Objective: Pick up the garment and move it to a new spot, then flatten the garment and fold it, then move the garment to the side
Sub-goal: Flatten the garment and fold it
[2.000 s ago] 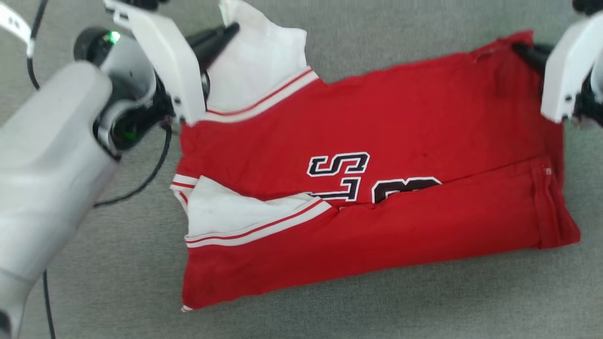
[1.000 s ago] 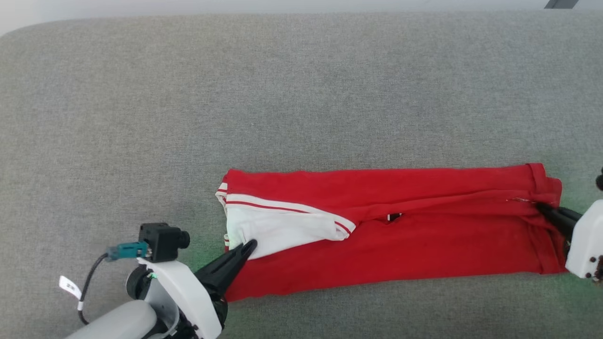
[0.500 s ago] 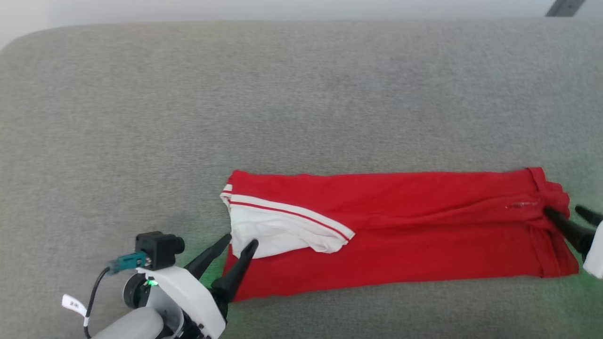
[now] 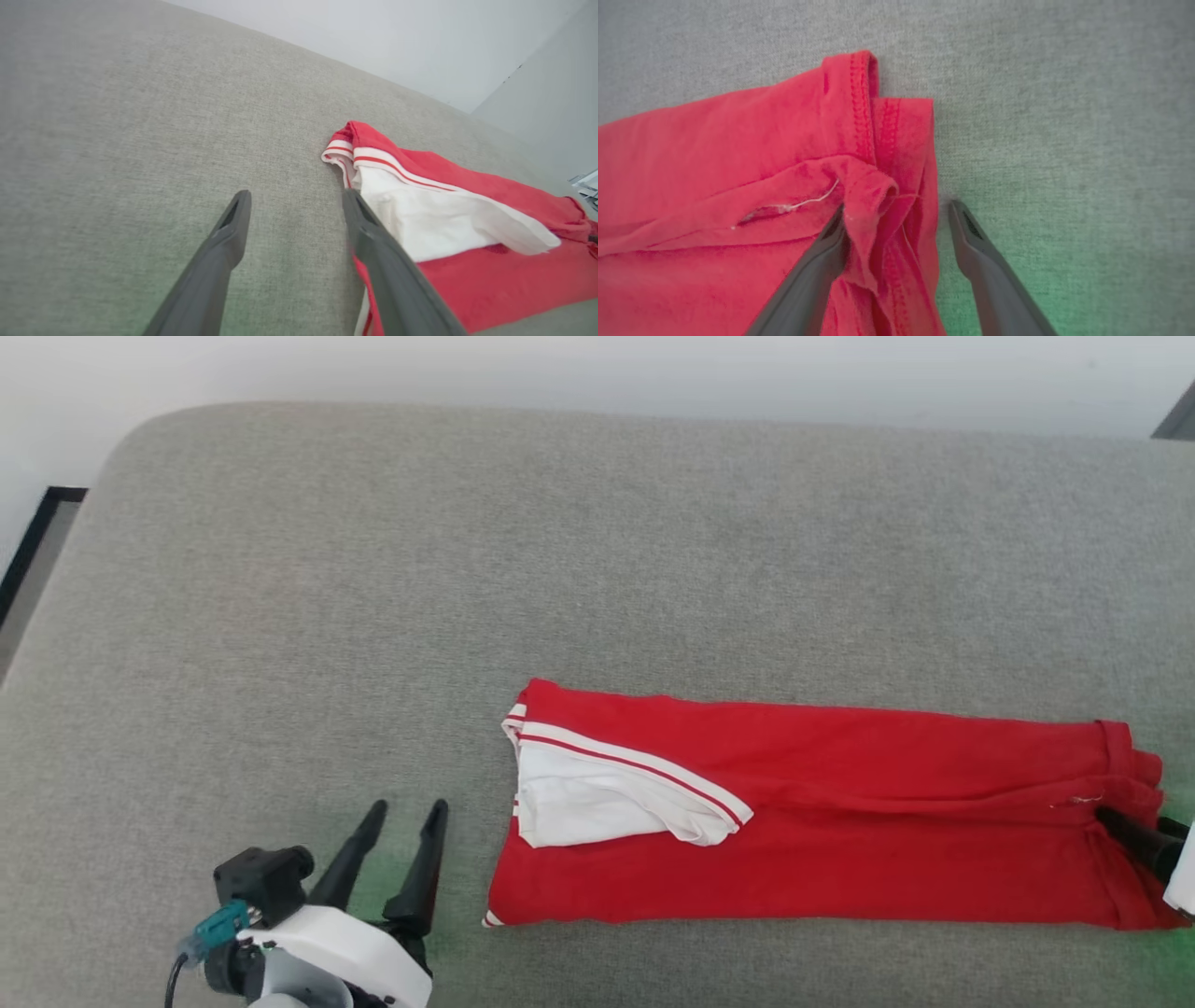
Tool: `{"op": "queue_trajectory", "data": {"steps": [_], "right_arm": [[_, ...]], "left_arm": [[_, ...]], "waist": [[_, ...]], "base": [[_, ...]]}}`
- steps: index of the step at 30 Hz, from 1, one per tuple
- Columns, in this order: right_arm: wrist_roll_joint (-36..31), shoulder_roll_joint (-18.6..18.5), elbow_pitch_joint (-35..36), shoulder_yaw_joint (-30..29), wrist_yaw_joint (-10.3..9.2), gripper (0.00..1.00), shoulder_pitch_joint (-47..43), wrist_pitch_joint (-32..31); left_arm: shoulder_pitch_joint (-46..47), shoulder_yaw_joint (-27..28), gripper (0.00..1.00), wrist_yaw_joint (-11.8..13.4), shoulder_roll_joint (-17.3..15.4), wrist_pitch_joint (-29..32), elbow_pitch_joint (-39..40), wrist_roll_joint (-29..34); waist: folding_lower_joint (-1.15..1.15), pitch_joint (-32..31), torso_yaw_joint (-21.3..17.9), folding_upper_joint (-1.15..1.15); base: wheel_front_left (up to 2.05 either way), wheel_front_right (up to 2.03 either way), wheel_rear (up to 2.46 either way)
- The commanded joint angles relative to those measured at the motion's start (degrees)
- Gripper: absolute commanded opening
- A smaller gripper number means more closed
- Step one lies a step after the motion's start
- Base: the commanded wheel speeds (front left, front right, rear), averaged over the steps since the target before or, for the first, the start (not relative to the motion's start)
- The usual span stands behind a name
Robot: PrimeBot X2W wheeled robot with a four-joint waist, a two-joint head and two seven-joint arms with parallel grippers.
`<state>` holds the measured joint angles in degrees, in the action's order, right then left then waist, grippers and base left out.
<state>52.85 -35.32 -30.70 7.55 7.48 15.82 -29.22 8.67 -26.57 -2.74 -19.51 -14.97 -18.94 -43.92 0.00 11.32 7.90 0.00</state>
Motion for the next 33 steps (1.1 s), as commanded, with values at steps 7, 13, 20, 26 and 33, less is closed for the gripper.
{"op": "queue_trajectory", "data": {"steps": [7, 13, 20, 26, 33], "right_arm": [[0.38, 2.98, -3.04, 2.27, 0.04, 0.33, 0.06, -1.70], [0.70, 2.31, -4.35, 2.14, -0.01, 0.00, 0.36, -1.73], [0.88, 0.86, -4.94, 0.31, -0.14, 0.00, 1.65, 0.00], [0.61, -2.01, -6.07, -2.91, -0.13, 0.00, 1.81, 2.22], [-1.61, -8.00, -9.45, -6.59, -0.12, 0.00, 0.76, 4.04]], "left_arm": [[-4.41, 10.97, 1.00, -1.68, 6.11, -0.29, 2.32, 18.47], [-7.09, 17.48, 1.00, -3.38, 10.62, -0.28, 6.90, 27.63], [-8.61, 21.53, 1.00, -4.46, 13.18, -0.28, 10.47, 33.64], [-8.65, 22.52, 1.00, -4.69, 13.87, -0.29, 10.07, 35.86], [-6.23, 22.68, 1.00, -4.78, 13.49, -0.29, 9.65, 37.48]], "waist": [[0.00, -1.03, 0.72, 0.00], [0.00, -1.31, 0.51, 0.00], [0.00, -1.23, -0.35, 0.00], [0.00, -0.82, -1.76, 0.00], [0.00, -0.07, -3.68, 0.00]], "base": [[0.00, 0.00, 0.00], [0.00, 0.00, 0.00], [0.00, 0.00, 0.00], [0.00, 0.00, 0.00], [0.00, 0.00, 0.00]]}}
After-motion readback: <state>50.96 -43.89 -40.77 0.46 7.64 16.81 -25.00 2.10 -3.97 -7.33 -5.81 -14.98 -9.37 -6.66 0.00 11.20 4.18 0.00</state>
